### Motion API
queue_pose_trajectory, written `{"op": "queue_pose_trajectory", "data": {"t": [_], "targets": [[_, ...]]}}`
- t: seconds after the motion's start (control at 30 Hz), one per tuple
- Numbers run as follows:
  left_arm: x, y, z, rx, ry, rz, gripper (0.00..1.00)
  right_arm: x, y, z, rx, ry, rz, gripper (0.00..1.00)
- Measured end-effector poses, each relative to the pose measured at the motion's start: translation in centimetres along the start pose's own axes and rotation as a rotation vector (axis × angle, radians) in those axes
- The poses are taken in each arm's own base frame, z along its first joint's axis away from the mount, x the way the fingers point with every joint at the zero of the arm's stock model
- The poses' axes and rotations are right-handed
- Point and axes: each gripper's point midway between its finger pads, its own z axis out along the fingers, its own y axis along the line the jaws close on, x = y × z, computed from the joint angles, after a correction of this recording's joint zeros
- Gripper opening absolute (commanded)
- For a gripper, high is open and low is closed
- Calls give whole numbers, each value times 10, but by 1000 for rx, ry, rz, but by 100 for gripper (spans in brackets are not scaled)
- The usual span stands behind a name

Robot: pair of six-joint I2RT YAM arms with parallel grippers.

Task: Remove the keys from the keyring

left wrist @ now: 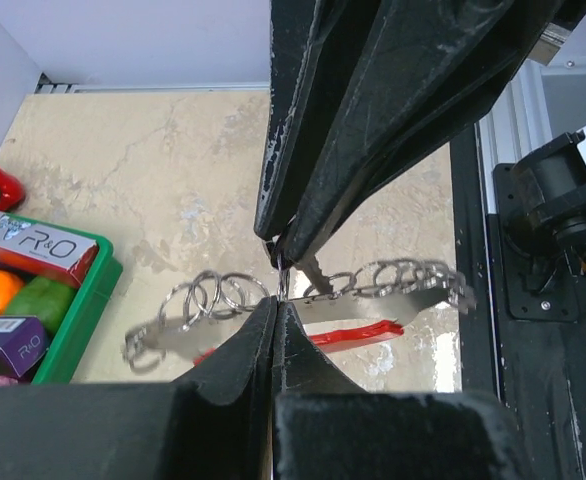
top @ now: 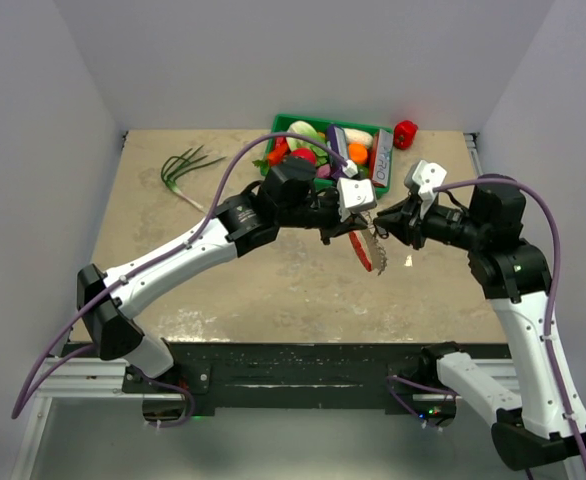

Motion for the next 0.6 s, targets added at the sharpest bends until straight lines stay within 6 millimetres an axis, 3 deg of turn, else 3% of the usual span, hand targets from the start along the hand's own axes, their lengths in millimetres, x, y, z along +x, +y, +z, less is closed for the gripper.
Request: {"op": "queue_pose_trajectory", "data": {"t": [0.1,0.4,0.47,0.6], "targets": [[-2,-1,-2,0,-2,1,0,0,0,0,-1,0,-11,36],[-9,-4,-8,10,-20,11,0,7,-4,5,-9,15,-37,42],[-8,-7,-8,26,-18,15,0,10,-6,7,-15,24,-49,41],[-5,-6,-9,27,-10,22,0,13,-5,10,-45,30,-91,25]]}}
